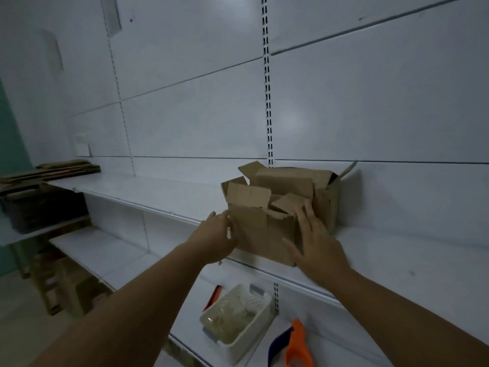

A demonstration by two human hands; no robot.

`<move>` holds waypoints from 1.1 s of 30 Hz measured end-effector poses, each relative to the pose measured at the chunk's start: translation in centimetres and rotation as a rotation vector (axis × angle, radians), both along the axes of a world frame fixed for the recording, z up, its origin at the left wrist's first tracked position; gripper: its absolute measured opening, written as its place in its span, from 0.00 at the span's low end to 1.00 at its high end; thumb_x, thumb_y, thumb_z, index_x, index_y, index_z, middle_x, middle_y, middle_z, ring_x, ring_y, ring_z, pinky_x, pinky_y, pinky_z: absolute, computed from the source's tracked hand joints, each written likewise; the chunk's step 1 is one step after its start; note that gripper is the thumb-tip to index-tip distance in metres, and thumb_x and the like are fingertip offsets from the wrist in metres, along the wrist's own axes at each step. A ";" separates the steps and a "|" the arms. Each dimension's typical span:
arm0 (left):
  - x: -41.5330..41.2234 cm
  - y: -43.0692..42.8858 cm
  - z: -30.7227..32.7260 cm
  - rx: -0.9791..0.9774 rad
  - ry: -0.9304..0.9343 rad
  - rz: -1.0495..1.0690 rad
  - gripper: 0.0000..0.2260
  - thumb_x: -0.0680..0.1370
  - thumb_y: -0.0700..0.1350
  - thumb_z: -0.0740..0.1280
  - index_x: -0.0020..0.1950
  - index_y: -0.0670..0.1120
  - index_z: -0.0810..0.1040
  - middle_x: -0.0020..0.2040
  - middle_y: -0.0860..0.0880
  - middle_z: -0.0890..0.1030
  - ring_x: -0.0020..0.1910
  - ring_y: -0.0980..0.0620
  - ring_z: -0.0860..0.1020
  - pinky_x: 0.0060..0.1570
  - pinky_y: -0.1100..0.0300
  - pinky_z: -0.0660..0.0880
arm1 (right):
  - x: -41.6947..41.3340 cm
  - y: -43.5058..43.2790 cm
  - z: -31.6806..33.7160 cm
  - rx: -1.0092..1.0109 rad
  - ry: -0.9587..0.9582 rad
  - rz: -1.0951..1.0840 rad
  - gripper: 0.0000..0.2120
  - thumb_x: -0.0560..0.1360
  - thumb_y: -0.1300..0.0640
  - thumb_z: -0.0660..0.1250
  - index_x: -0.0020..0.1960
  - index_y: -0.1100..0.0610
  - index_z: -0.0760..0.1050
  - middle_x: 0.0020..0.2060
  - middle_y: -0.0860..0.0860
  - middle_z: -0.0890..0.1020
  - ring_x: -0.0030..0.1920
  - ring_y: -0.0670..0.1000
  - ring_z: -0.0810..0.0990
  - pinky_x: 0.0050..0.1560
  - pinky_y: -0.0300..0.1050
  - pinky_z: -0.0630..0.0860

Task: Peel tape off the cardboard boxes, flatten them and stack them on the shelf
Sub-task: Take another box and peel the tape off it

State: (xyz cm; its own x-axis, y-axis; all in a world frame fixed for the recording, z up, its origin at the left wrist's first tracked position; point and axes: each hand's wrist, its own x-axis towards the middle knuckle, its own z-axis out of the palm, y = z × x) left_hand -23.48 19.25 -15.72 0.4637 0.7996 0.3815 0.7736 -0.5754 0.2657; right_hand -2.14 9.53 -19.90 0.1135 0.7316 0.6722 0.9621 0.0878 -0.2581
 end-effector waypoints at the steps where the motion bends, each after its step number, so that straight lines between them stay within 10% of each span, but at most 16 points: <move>1: 0.3 1.2 -0.1 -0.010 -0.044 0.017 0.24 0.76 0.51 0.63 0.69 0.44 0.65 0.67 0.43 0.72 0.67 0.42 0.69 0.62 0.50 0.67 | -0.1 0.3 -0.4 0.025 0.040 0.035 0.35 0.77 0.41 0.57 0.76 0.52 0.45 0.77 0.52 0.46 0.73 0.55 0.59 0.60 0.50 0.72; 11: 0.8 5.3 -0.8 -0.082 -0.517 -0.196 0.14 0.73 0.47 0.64 0.58 0.49 0.77 0.48 0.51 0.82 0.45 0.51 0.80 0.46 0.51 0.78 | -0.5 -0.7 0.3 0.174 0.177 -0.033 0.31 0.73 0.51 0.69 0.72 0.50 0.59 0.71 0.51 0.67 0.65 0.50 0.71 0.57 0.48 0.75; 18: 0.7 -1.3 2.1 0.021 -0.890 -0.754 0.14 0.73 0.51 0.61 0.57 0.50 0.76 0.52 0.58 0.80 0.52 0.63 0.77 0.49 0.69 0.73 | -0.9 -6.7 2.2 0.359 0.217 0.001 0.14 0.74 0.52 0.61 0.59 0.51 0.70 0.54 0.45 0.75 0.53 0.36 0.75 0.49 0.32 0.75; 21: 2.7 -5.0 5.2 -0.062 -0.909 -1.023 0.15 0.73 0.50 0.61 0.60 0.54 0.74 0.55 0.62 0.80 0.55 0.63 0.77 0.50 0.72 0.73 | 0.9 -10.6 4.3 0.511 0.535 -0.082 0.17 0.72 0.46 0.61 0.41 0.60 0.75 0.33 0.52 0.76 0.33 0.40 0.74 0.33 0.33 0.71; 26: 9.9 -9.6 7.8 -0.278 -0.948 -1.134 0.14 0.71 0.48 0.68 0.55 0.59 0.74 0.49 0.67 0.80 0.50 0.66 0.78 0.45 0.73 0.74 | 7.1 -16.6 8.8 0.516 0.933 -0.139 0.13 0.78 0.56 0.62 0.36 0.58 0.76 0.26 0.44 0.80 0.30 0.43 0.78 0.30 0.34 0.72; 30: 17.7 -11.7 7.1 -0.473 -0.715 -1.029 0.16 0.69 0.53 0.69 0.56 0.57 0.77 0.51 0.55 0.83 0.52 0.55 0.81 0.54 0.52 0.77 | 12.8 -19.8 8.2 0.262 1.147 -0.373 0.13 0.76 0.57 0.59 0.39 0.63 0.76 0.29 0.55 0.77 0.31 0.54 0.75 0.34 0.42 0.68; 33: 22.6 -11.3 7.1 -0.408 -0.576 -0.854 0.17 0.71 0.54 0.70 0.57 0.52 0.77 0.49 0.54 0.82 0.49 0.54 0.81 0.49 0.58 0.77 | 15.4 -20.7 6.5 -0.012 1.313 -0.363 0.17 0.77 0.56 0.51 0.33 0.58 0.71 0.22 0.52 0.75 0.21 0.50 0.74 0.23 0.34 0.66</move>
